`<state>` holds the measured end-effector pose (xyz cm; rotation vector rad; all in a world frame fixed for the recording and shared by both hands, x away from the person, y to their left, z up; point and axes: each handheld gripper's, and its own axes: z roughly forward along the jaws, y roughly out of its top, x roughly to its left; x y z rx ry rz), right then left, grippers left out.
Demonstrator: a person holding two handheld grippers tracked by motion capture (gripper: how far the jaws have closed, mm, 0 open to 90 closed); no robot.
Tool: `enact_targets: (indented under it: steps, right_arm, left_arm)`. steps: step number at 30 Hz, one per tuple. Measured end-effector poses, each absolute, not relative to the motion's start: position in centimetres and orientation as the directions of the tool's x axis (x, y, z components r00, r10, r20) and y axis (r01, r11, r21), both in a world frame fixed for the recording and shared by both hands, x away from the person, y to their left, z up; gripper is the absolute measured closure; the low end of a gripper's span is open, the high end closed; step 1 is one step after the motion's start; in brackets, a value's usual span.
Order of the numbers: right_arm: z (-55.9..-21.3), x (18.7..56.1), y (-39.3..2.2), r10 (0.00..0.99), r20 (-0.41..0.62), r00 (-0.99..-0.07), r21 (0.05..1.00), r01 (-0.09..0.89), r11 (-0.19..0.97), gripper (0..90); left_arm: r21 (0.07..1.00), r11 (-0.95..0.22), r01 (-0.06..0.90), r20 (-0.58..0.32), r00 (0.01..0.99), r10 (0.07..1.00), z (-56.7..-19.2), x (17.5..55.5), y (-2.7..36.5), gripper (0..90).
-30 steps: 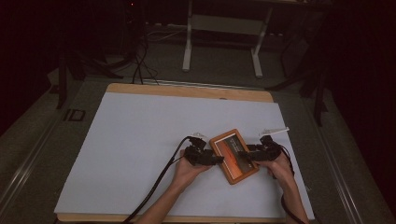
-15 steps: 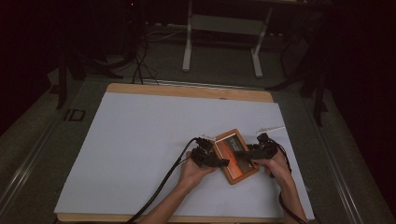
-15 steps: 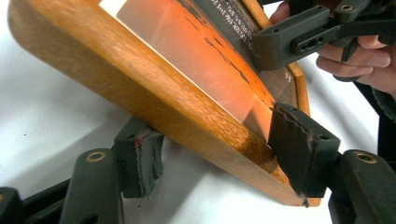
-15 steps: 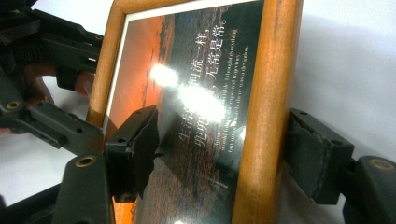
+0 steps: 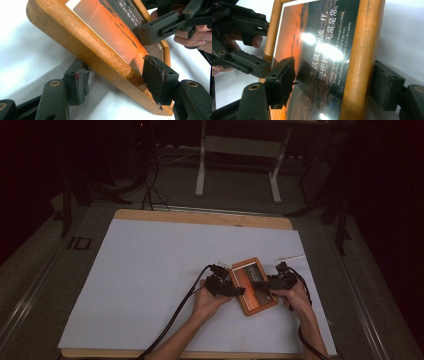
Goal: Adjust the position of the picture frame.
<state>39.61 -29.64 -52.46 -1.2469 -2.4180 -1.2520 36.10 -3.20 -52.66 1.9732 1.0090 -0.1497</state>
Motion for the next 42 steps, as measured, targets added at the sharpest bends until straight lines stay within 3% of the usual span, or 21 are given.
enact_targets:
  steps: [10,18,42]
  right_arm:
    - [-50.9,37.9,-31.5,0.601,0.447,-0.663,0.672,0.692,0.263,38.2]
    - [-49.3,36.9,-31.9,0.58,0.417,-0.699,0.727,0.64,0.248,47.8]
    - [-47.7,36.9,-27.3,0.513,0.39,-0.765,0.807,0.552,0.209,55.2]
  left_arm:
    - [0.712,-0.262,0.651,-0.438,0.704,0.559,-50.8,35.5,-3.5,53.0]
    - [0.744,-0.2,0.638,-0.473,0.714,0.516,-49.7,35.6,-2.7,62.2]
    - [0.823,-0.138,0.551,-0.396,0.73,0.557,-46.6,35.7,2.8,62.0]
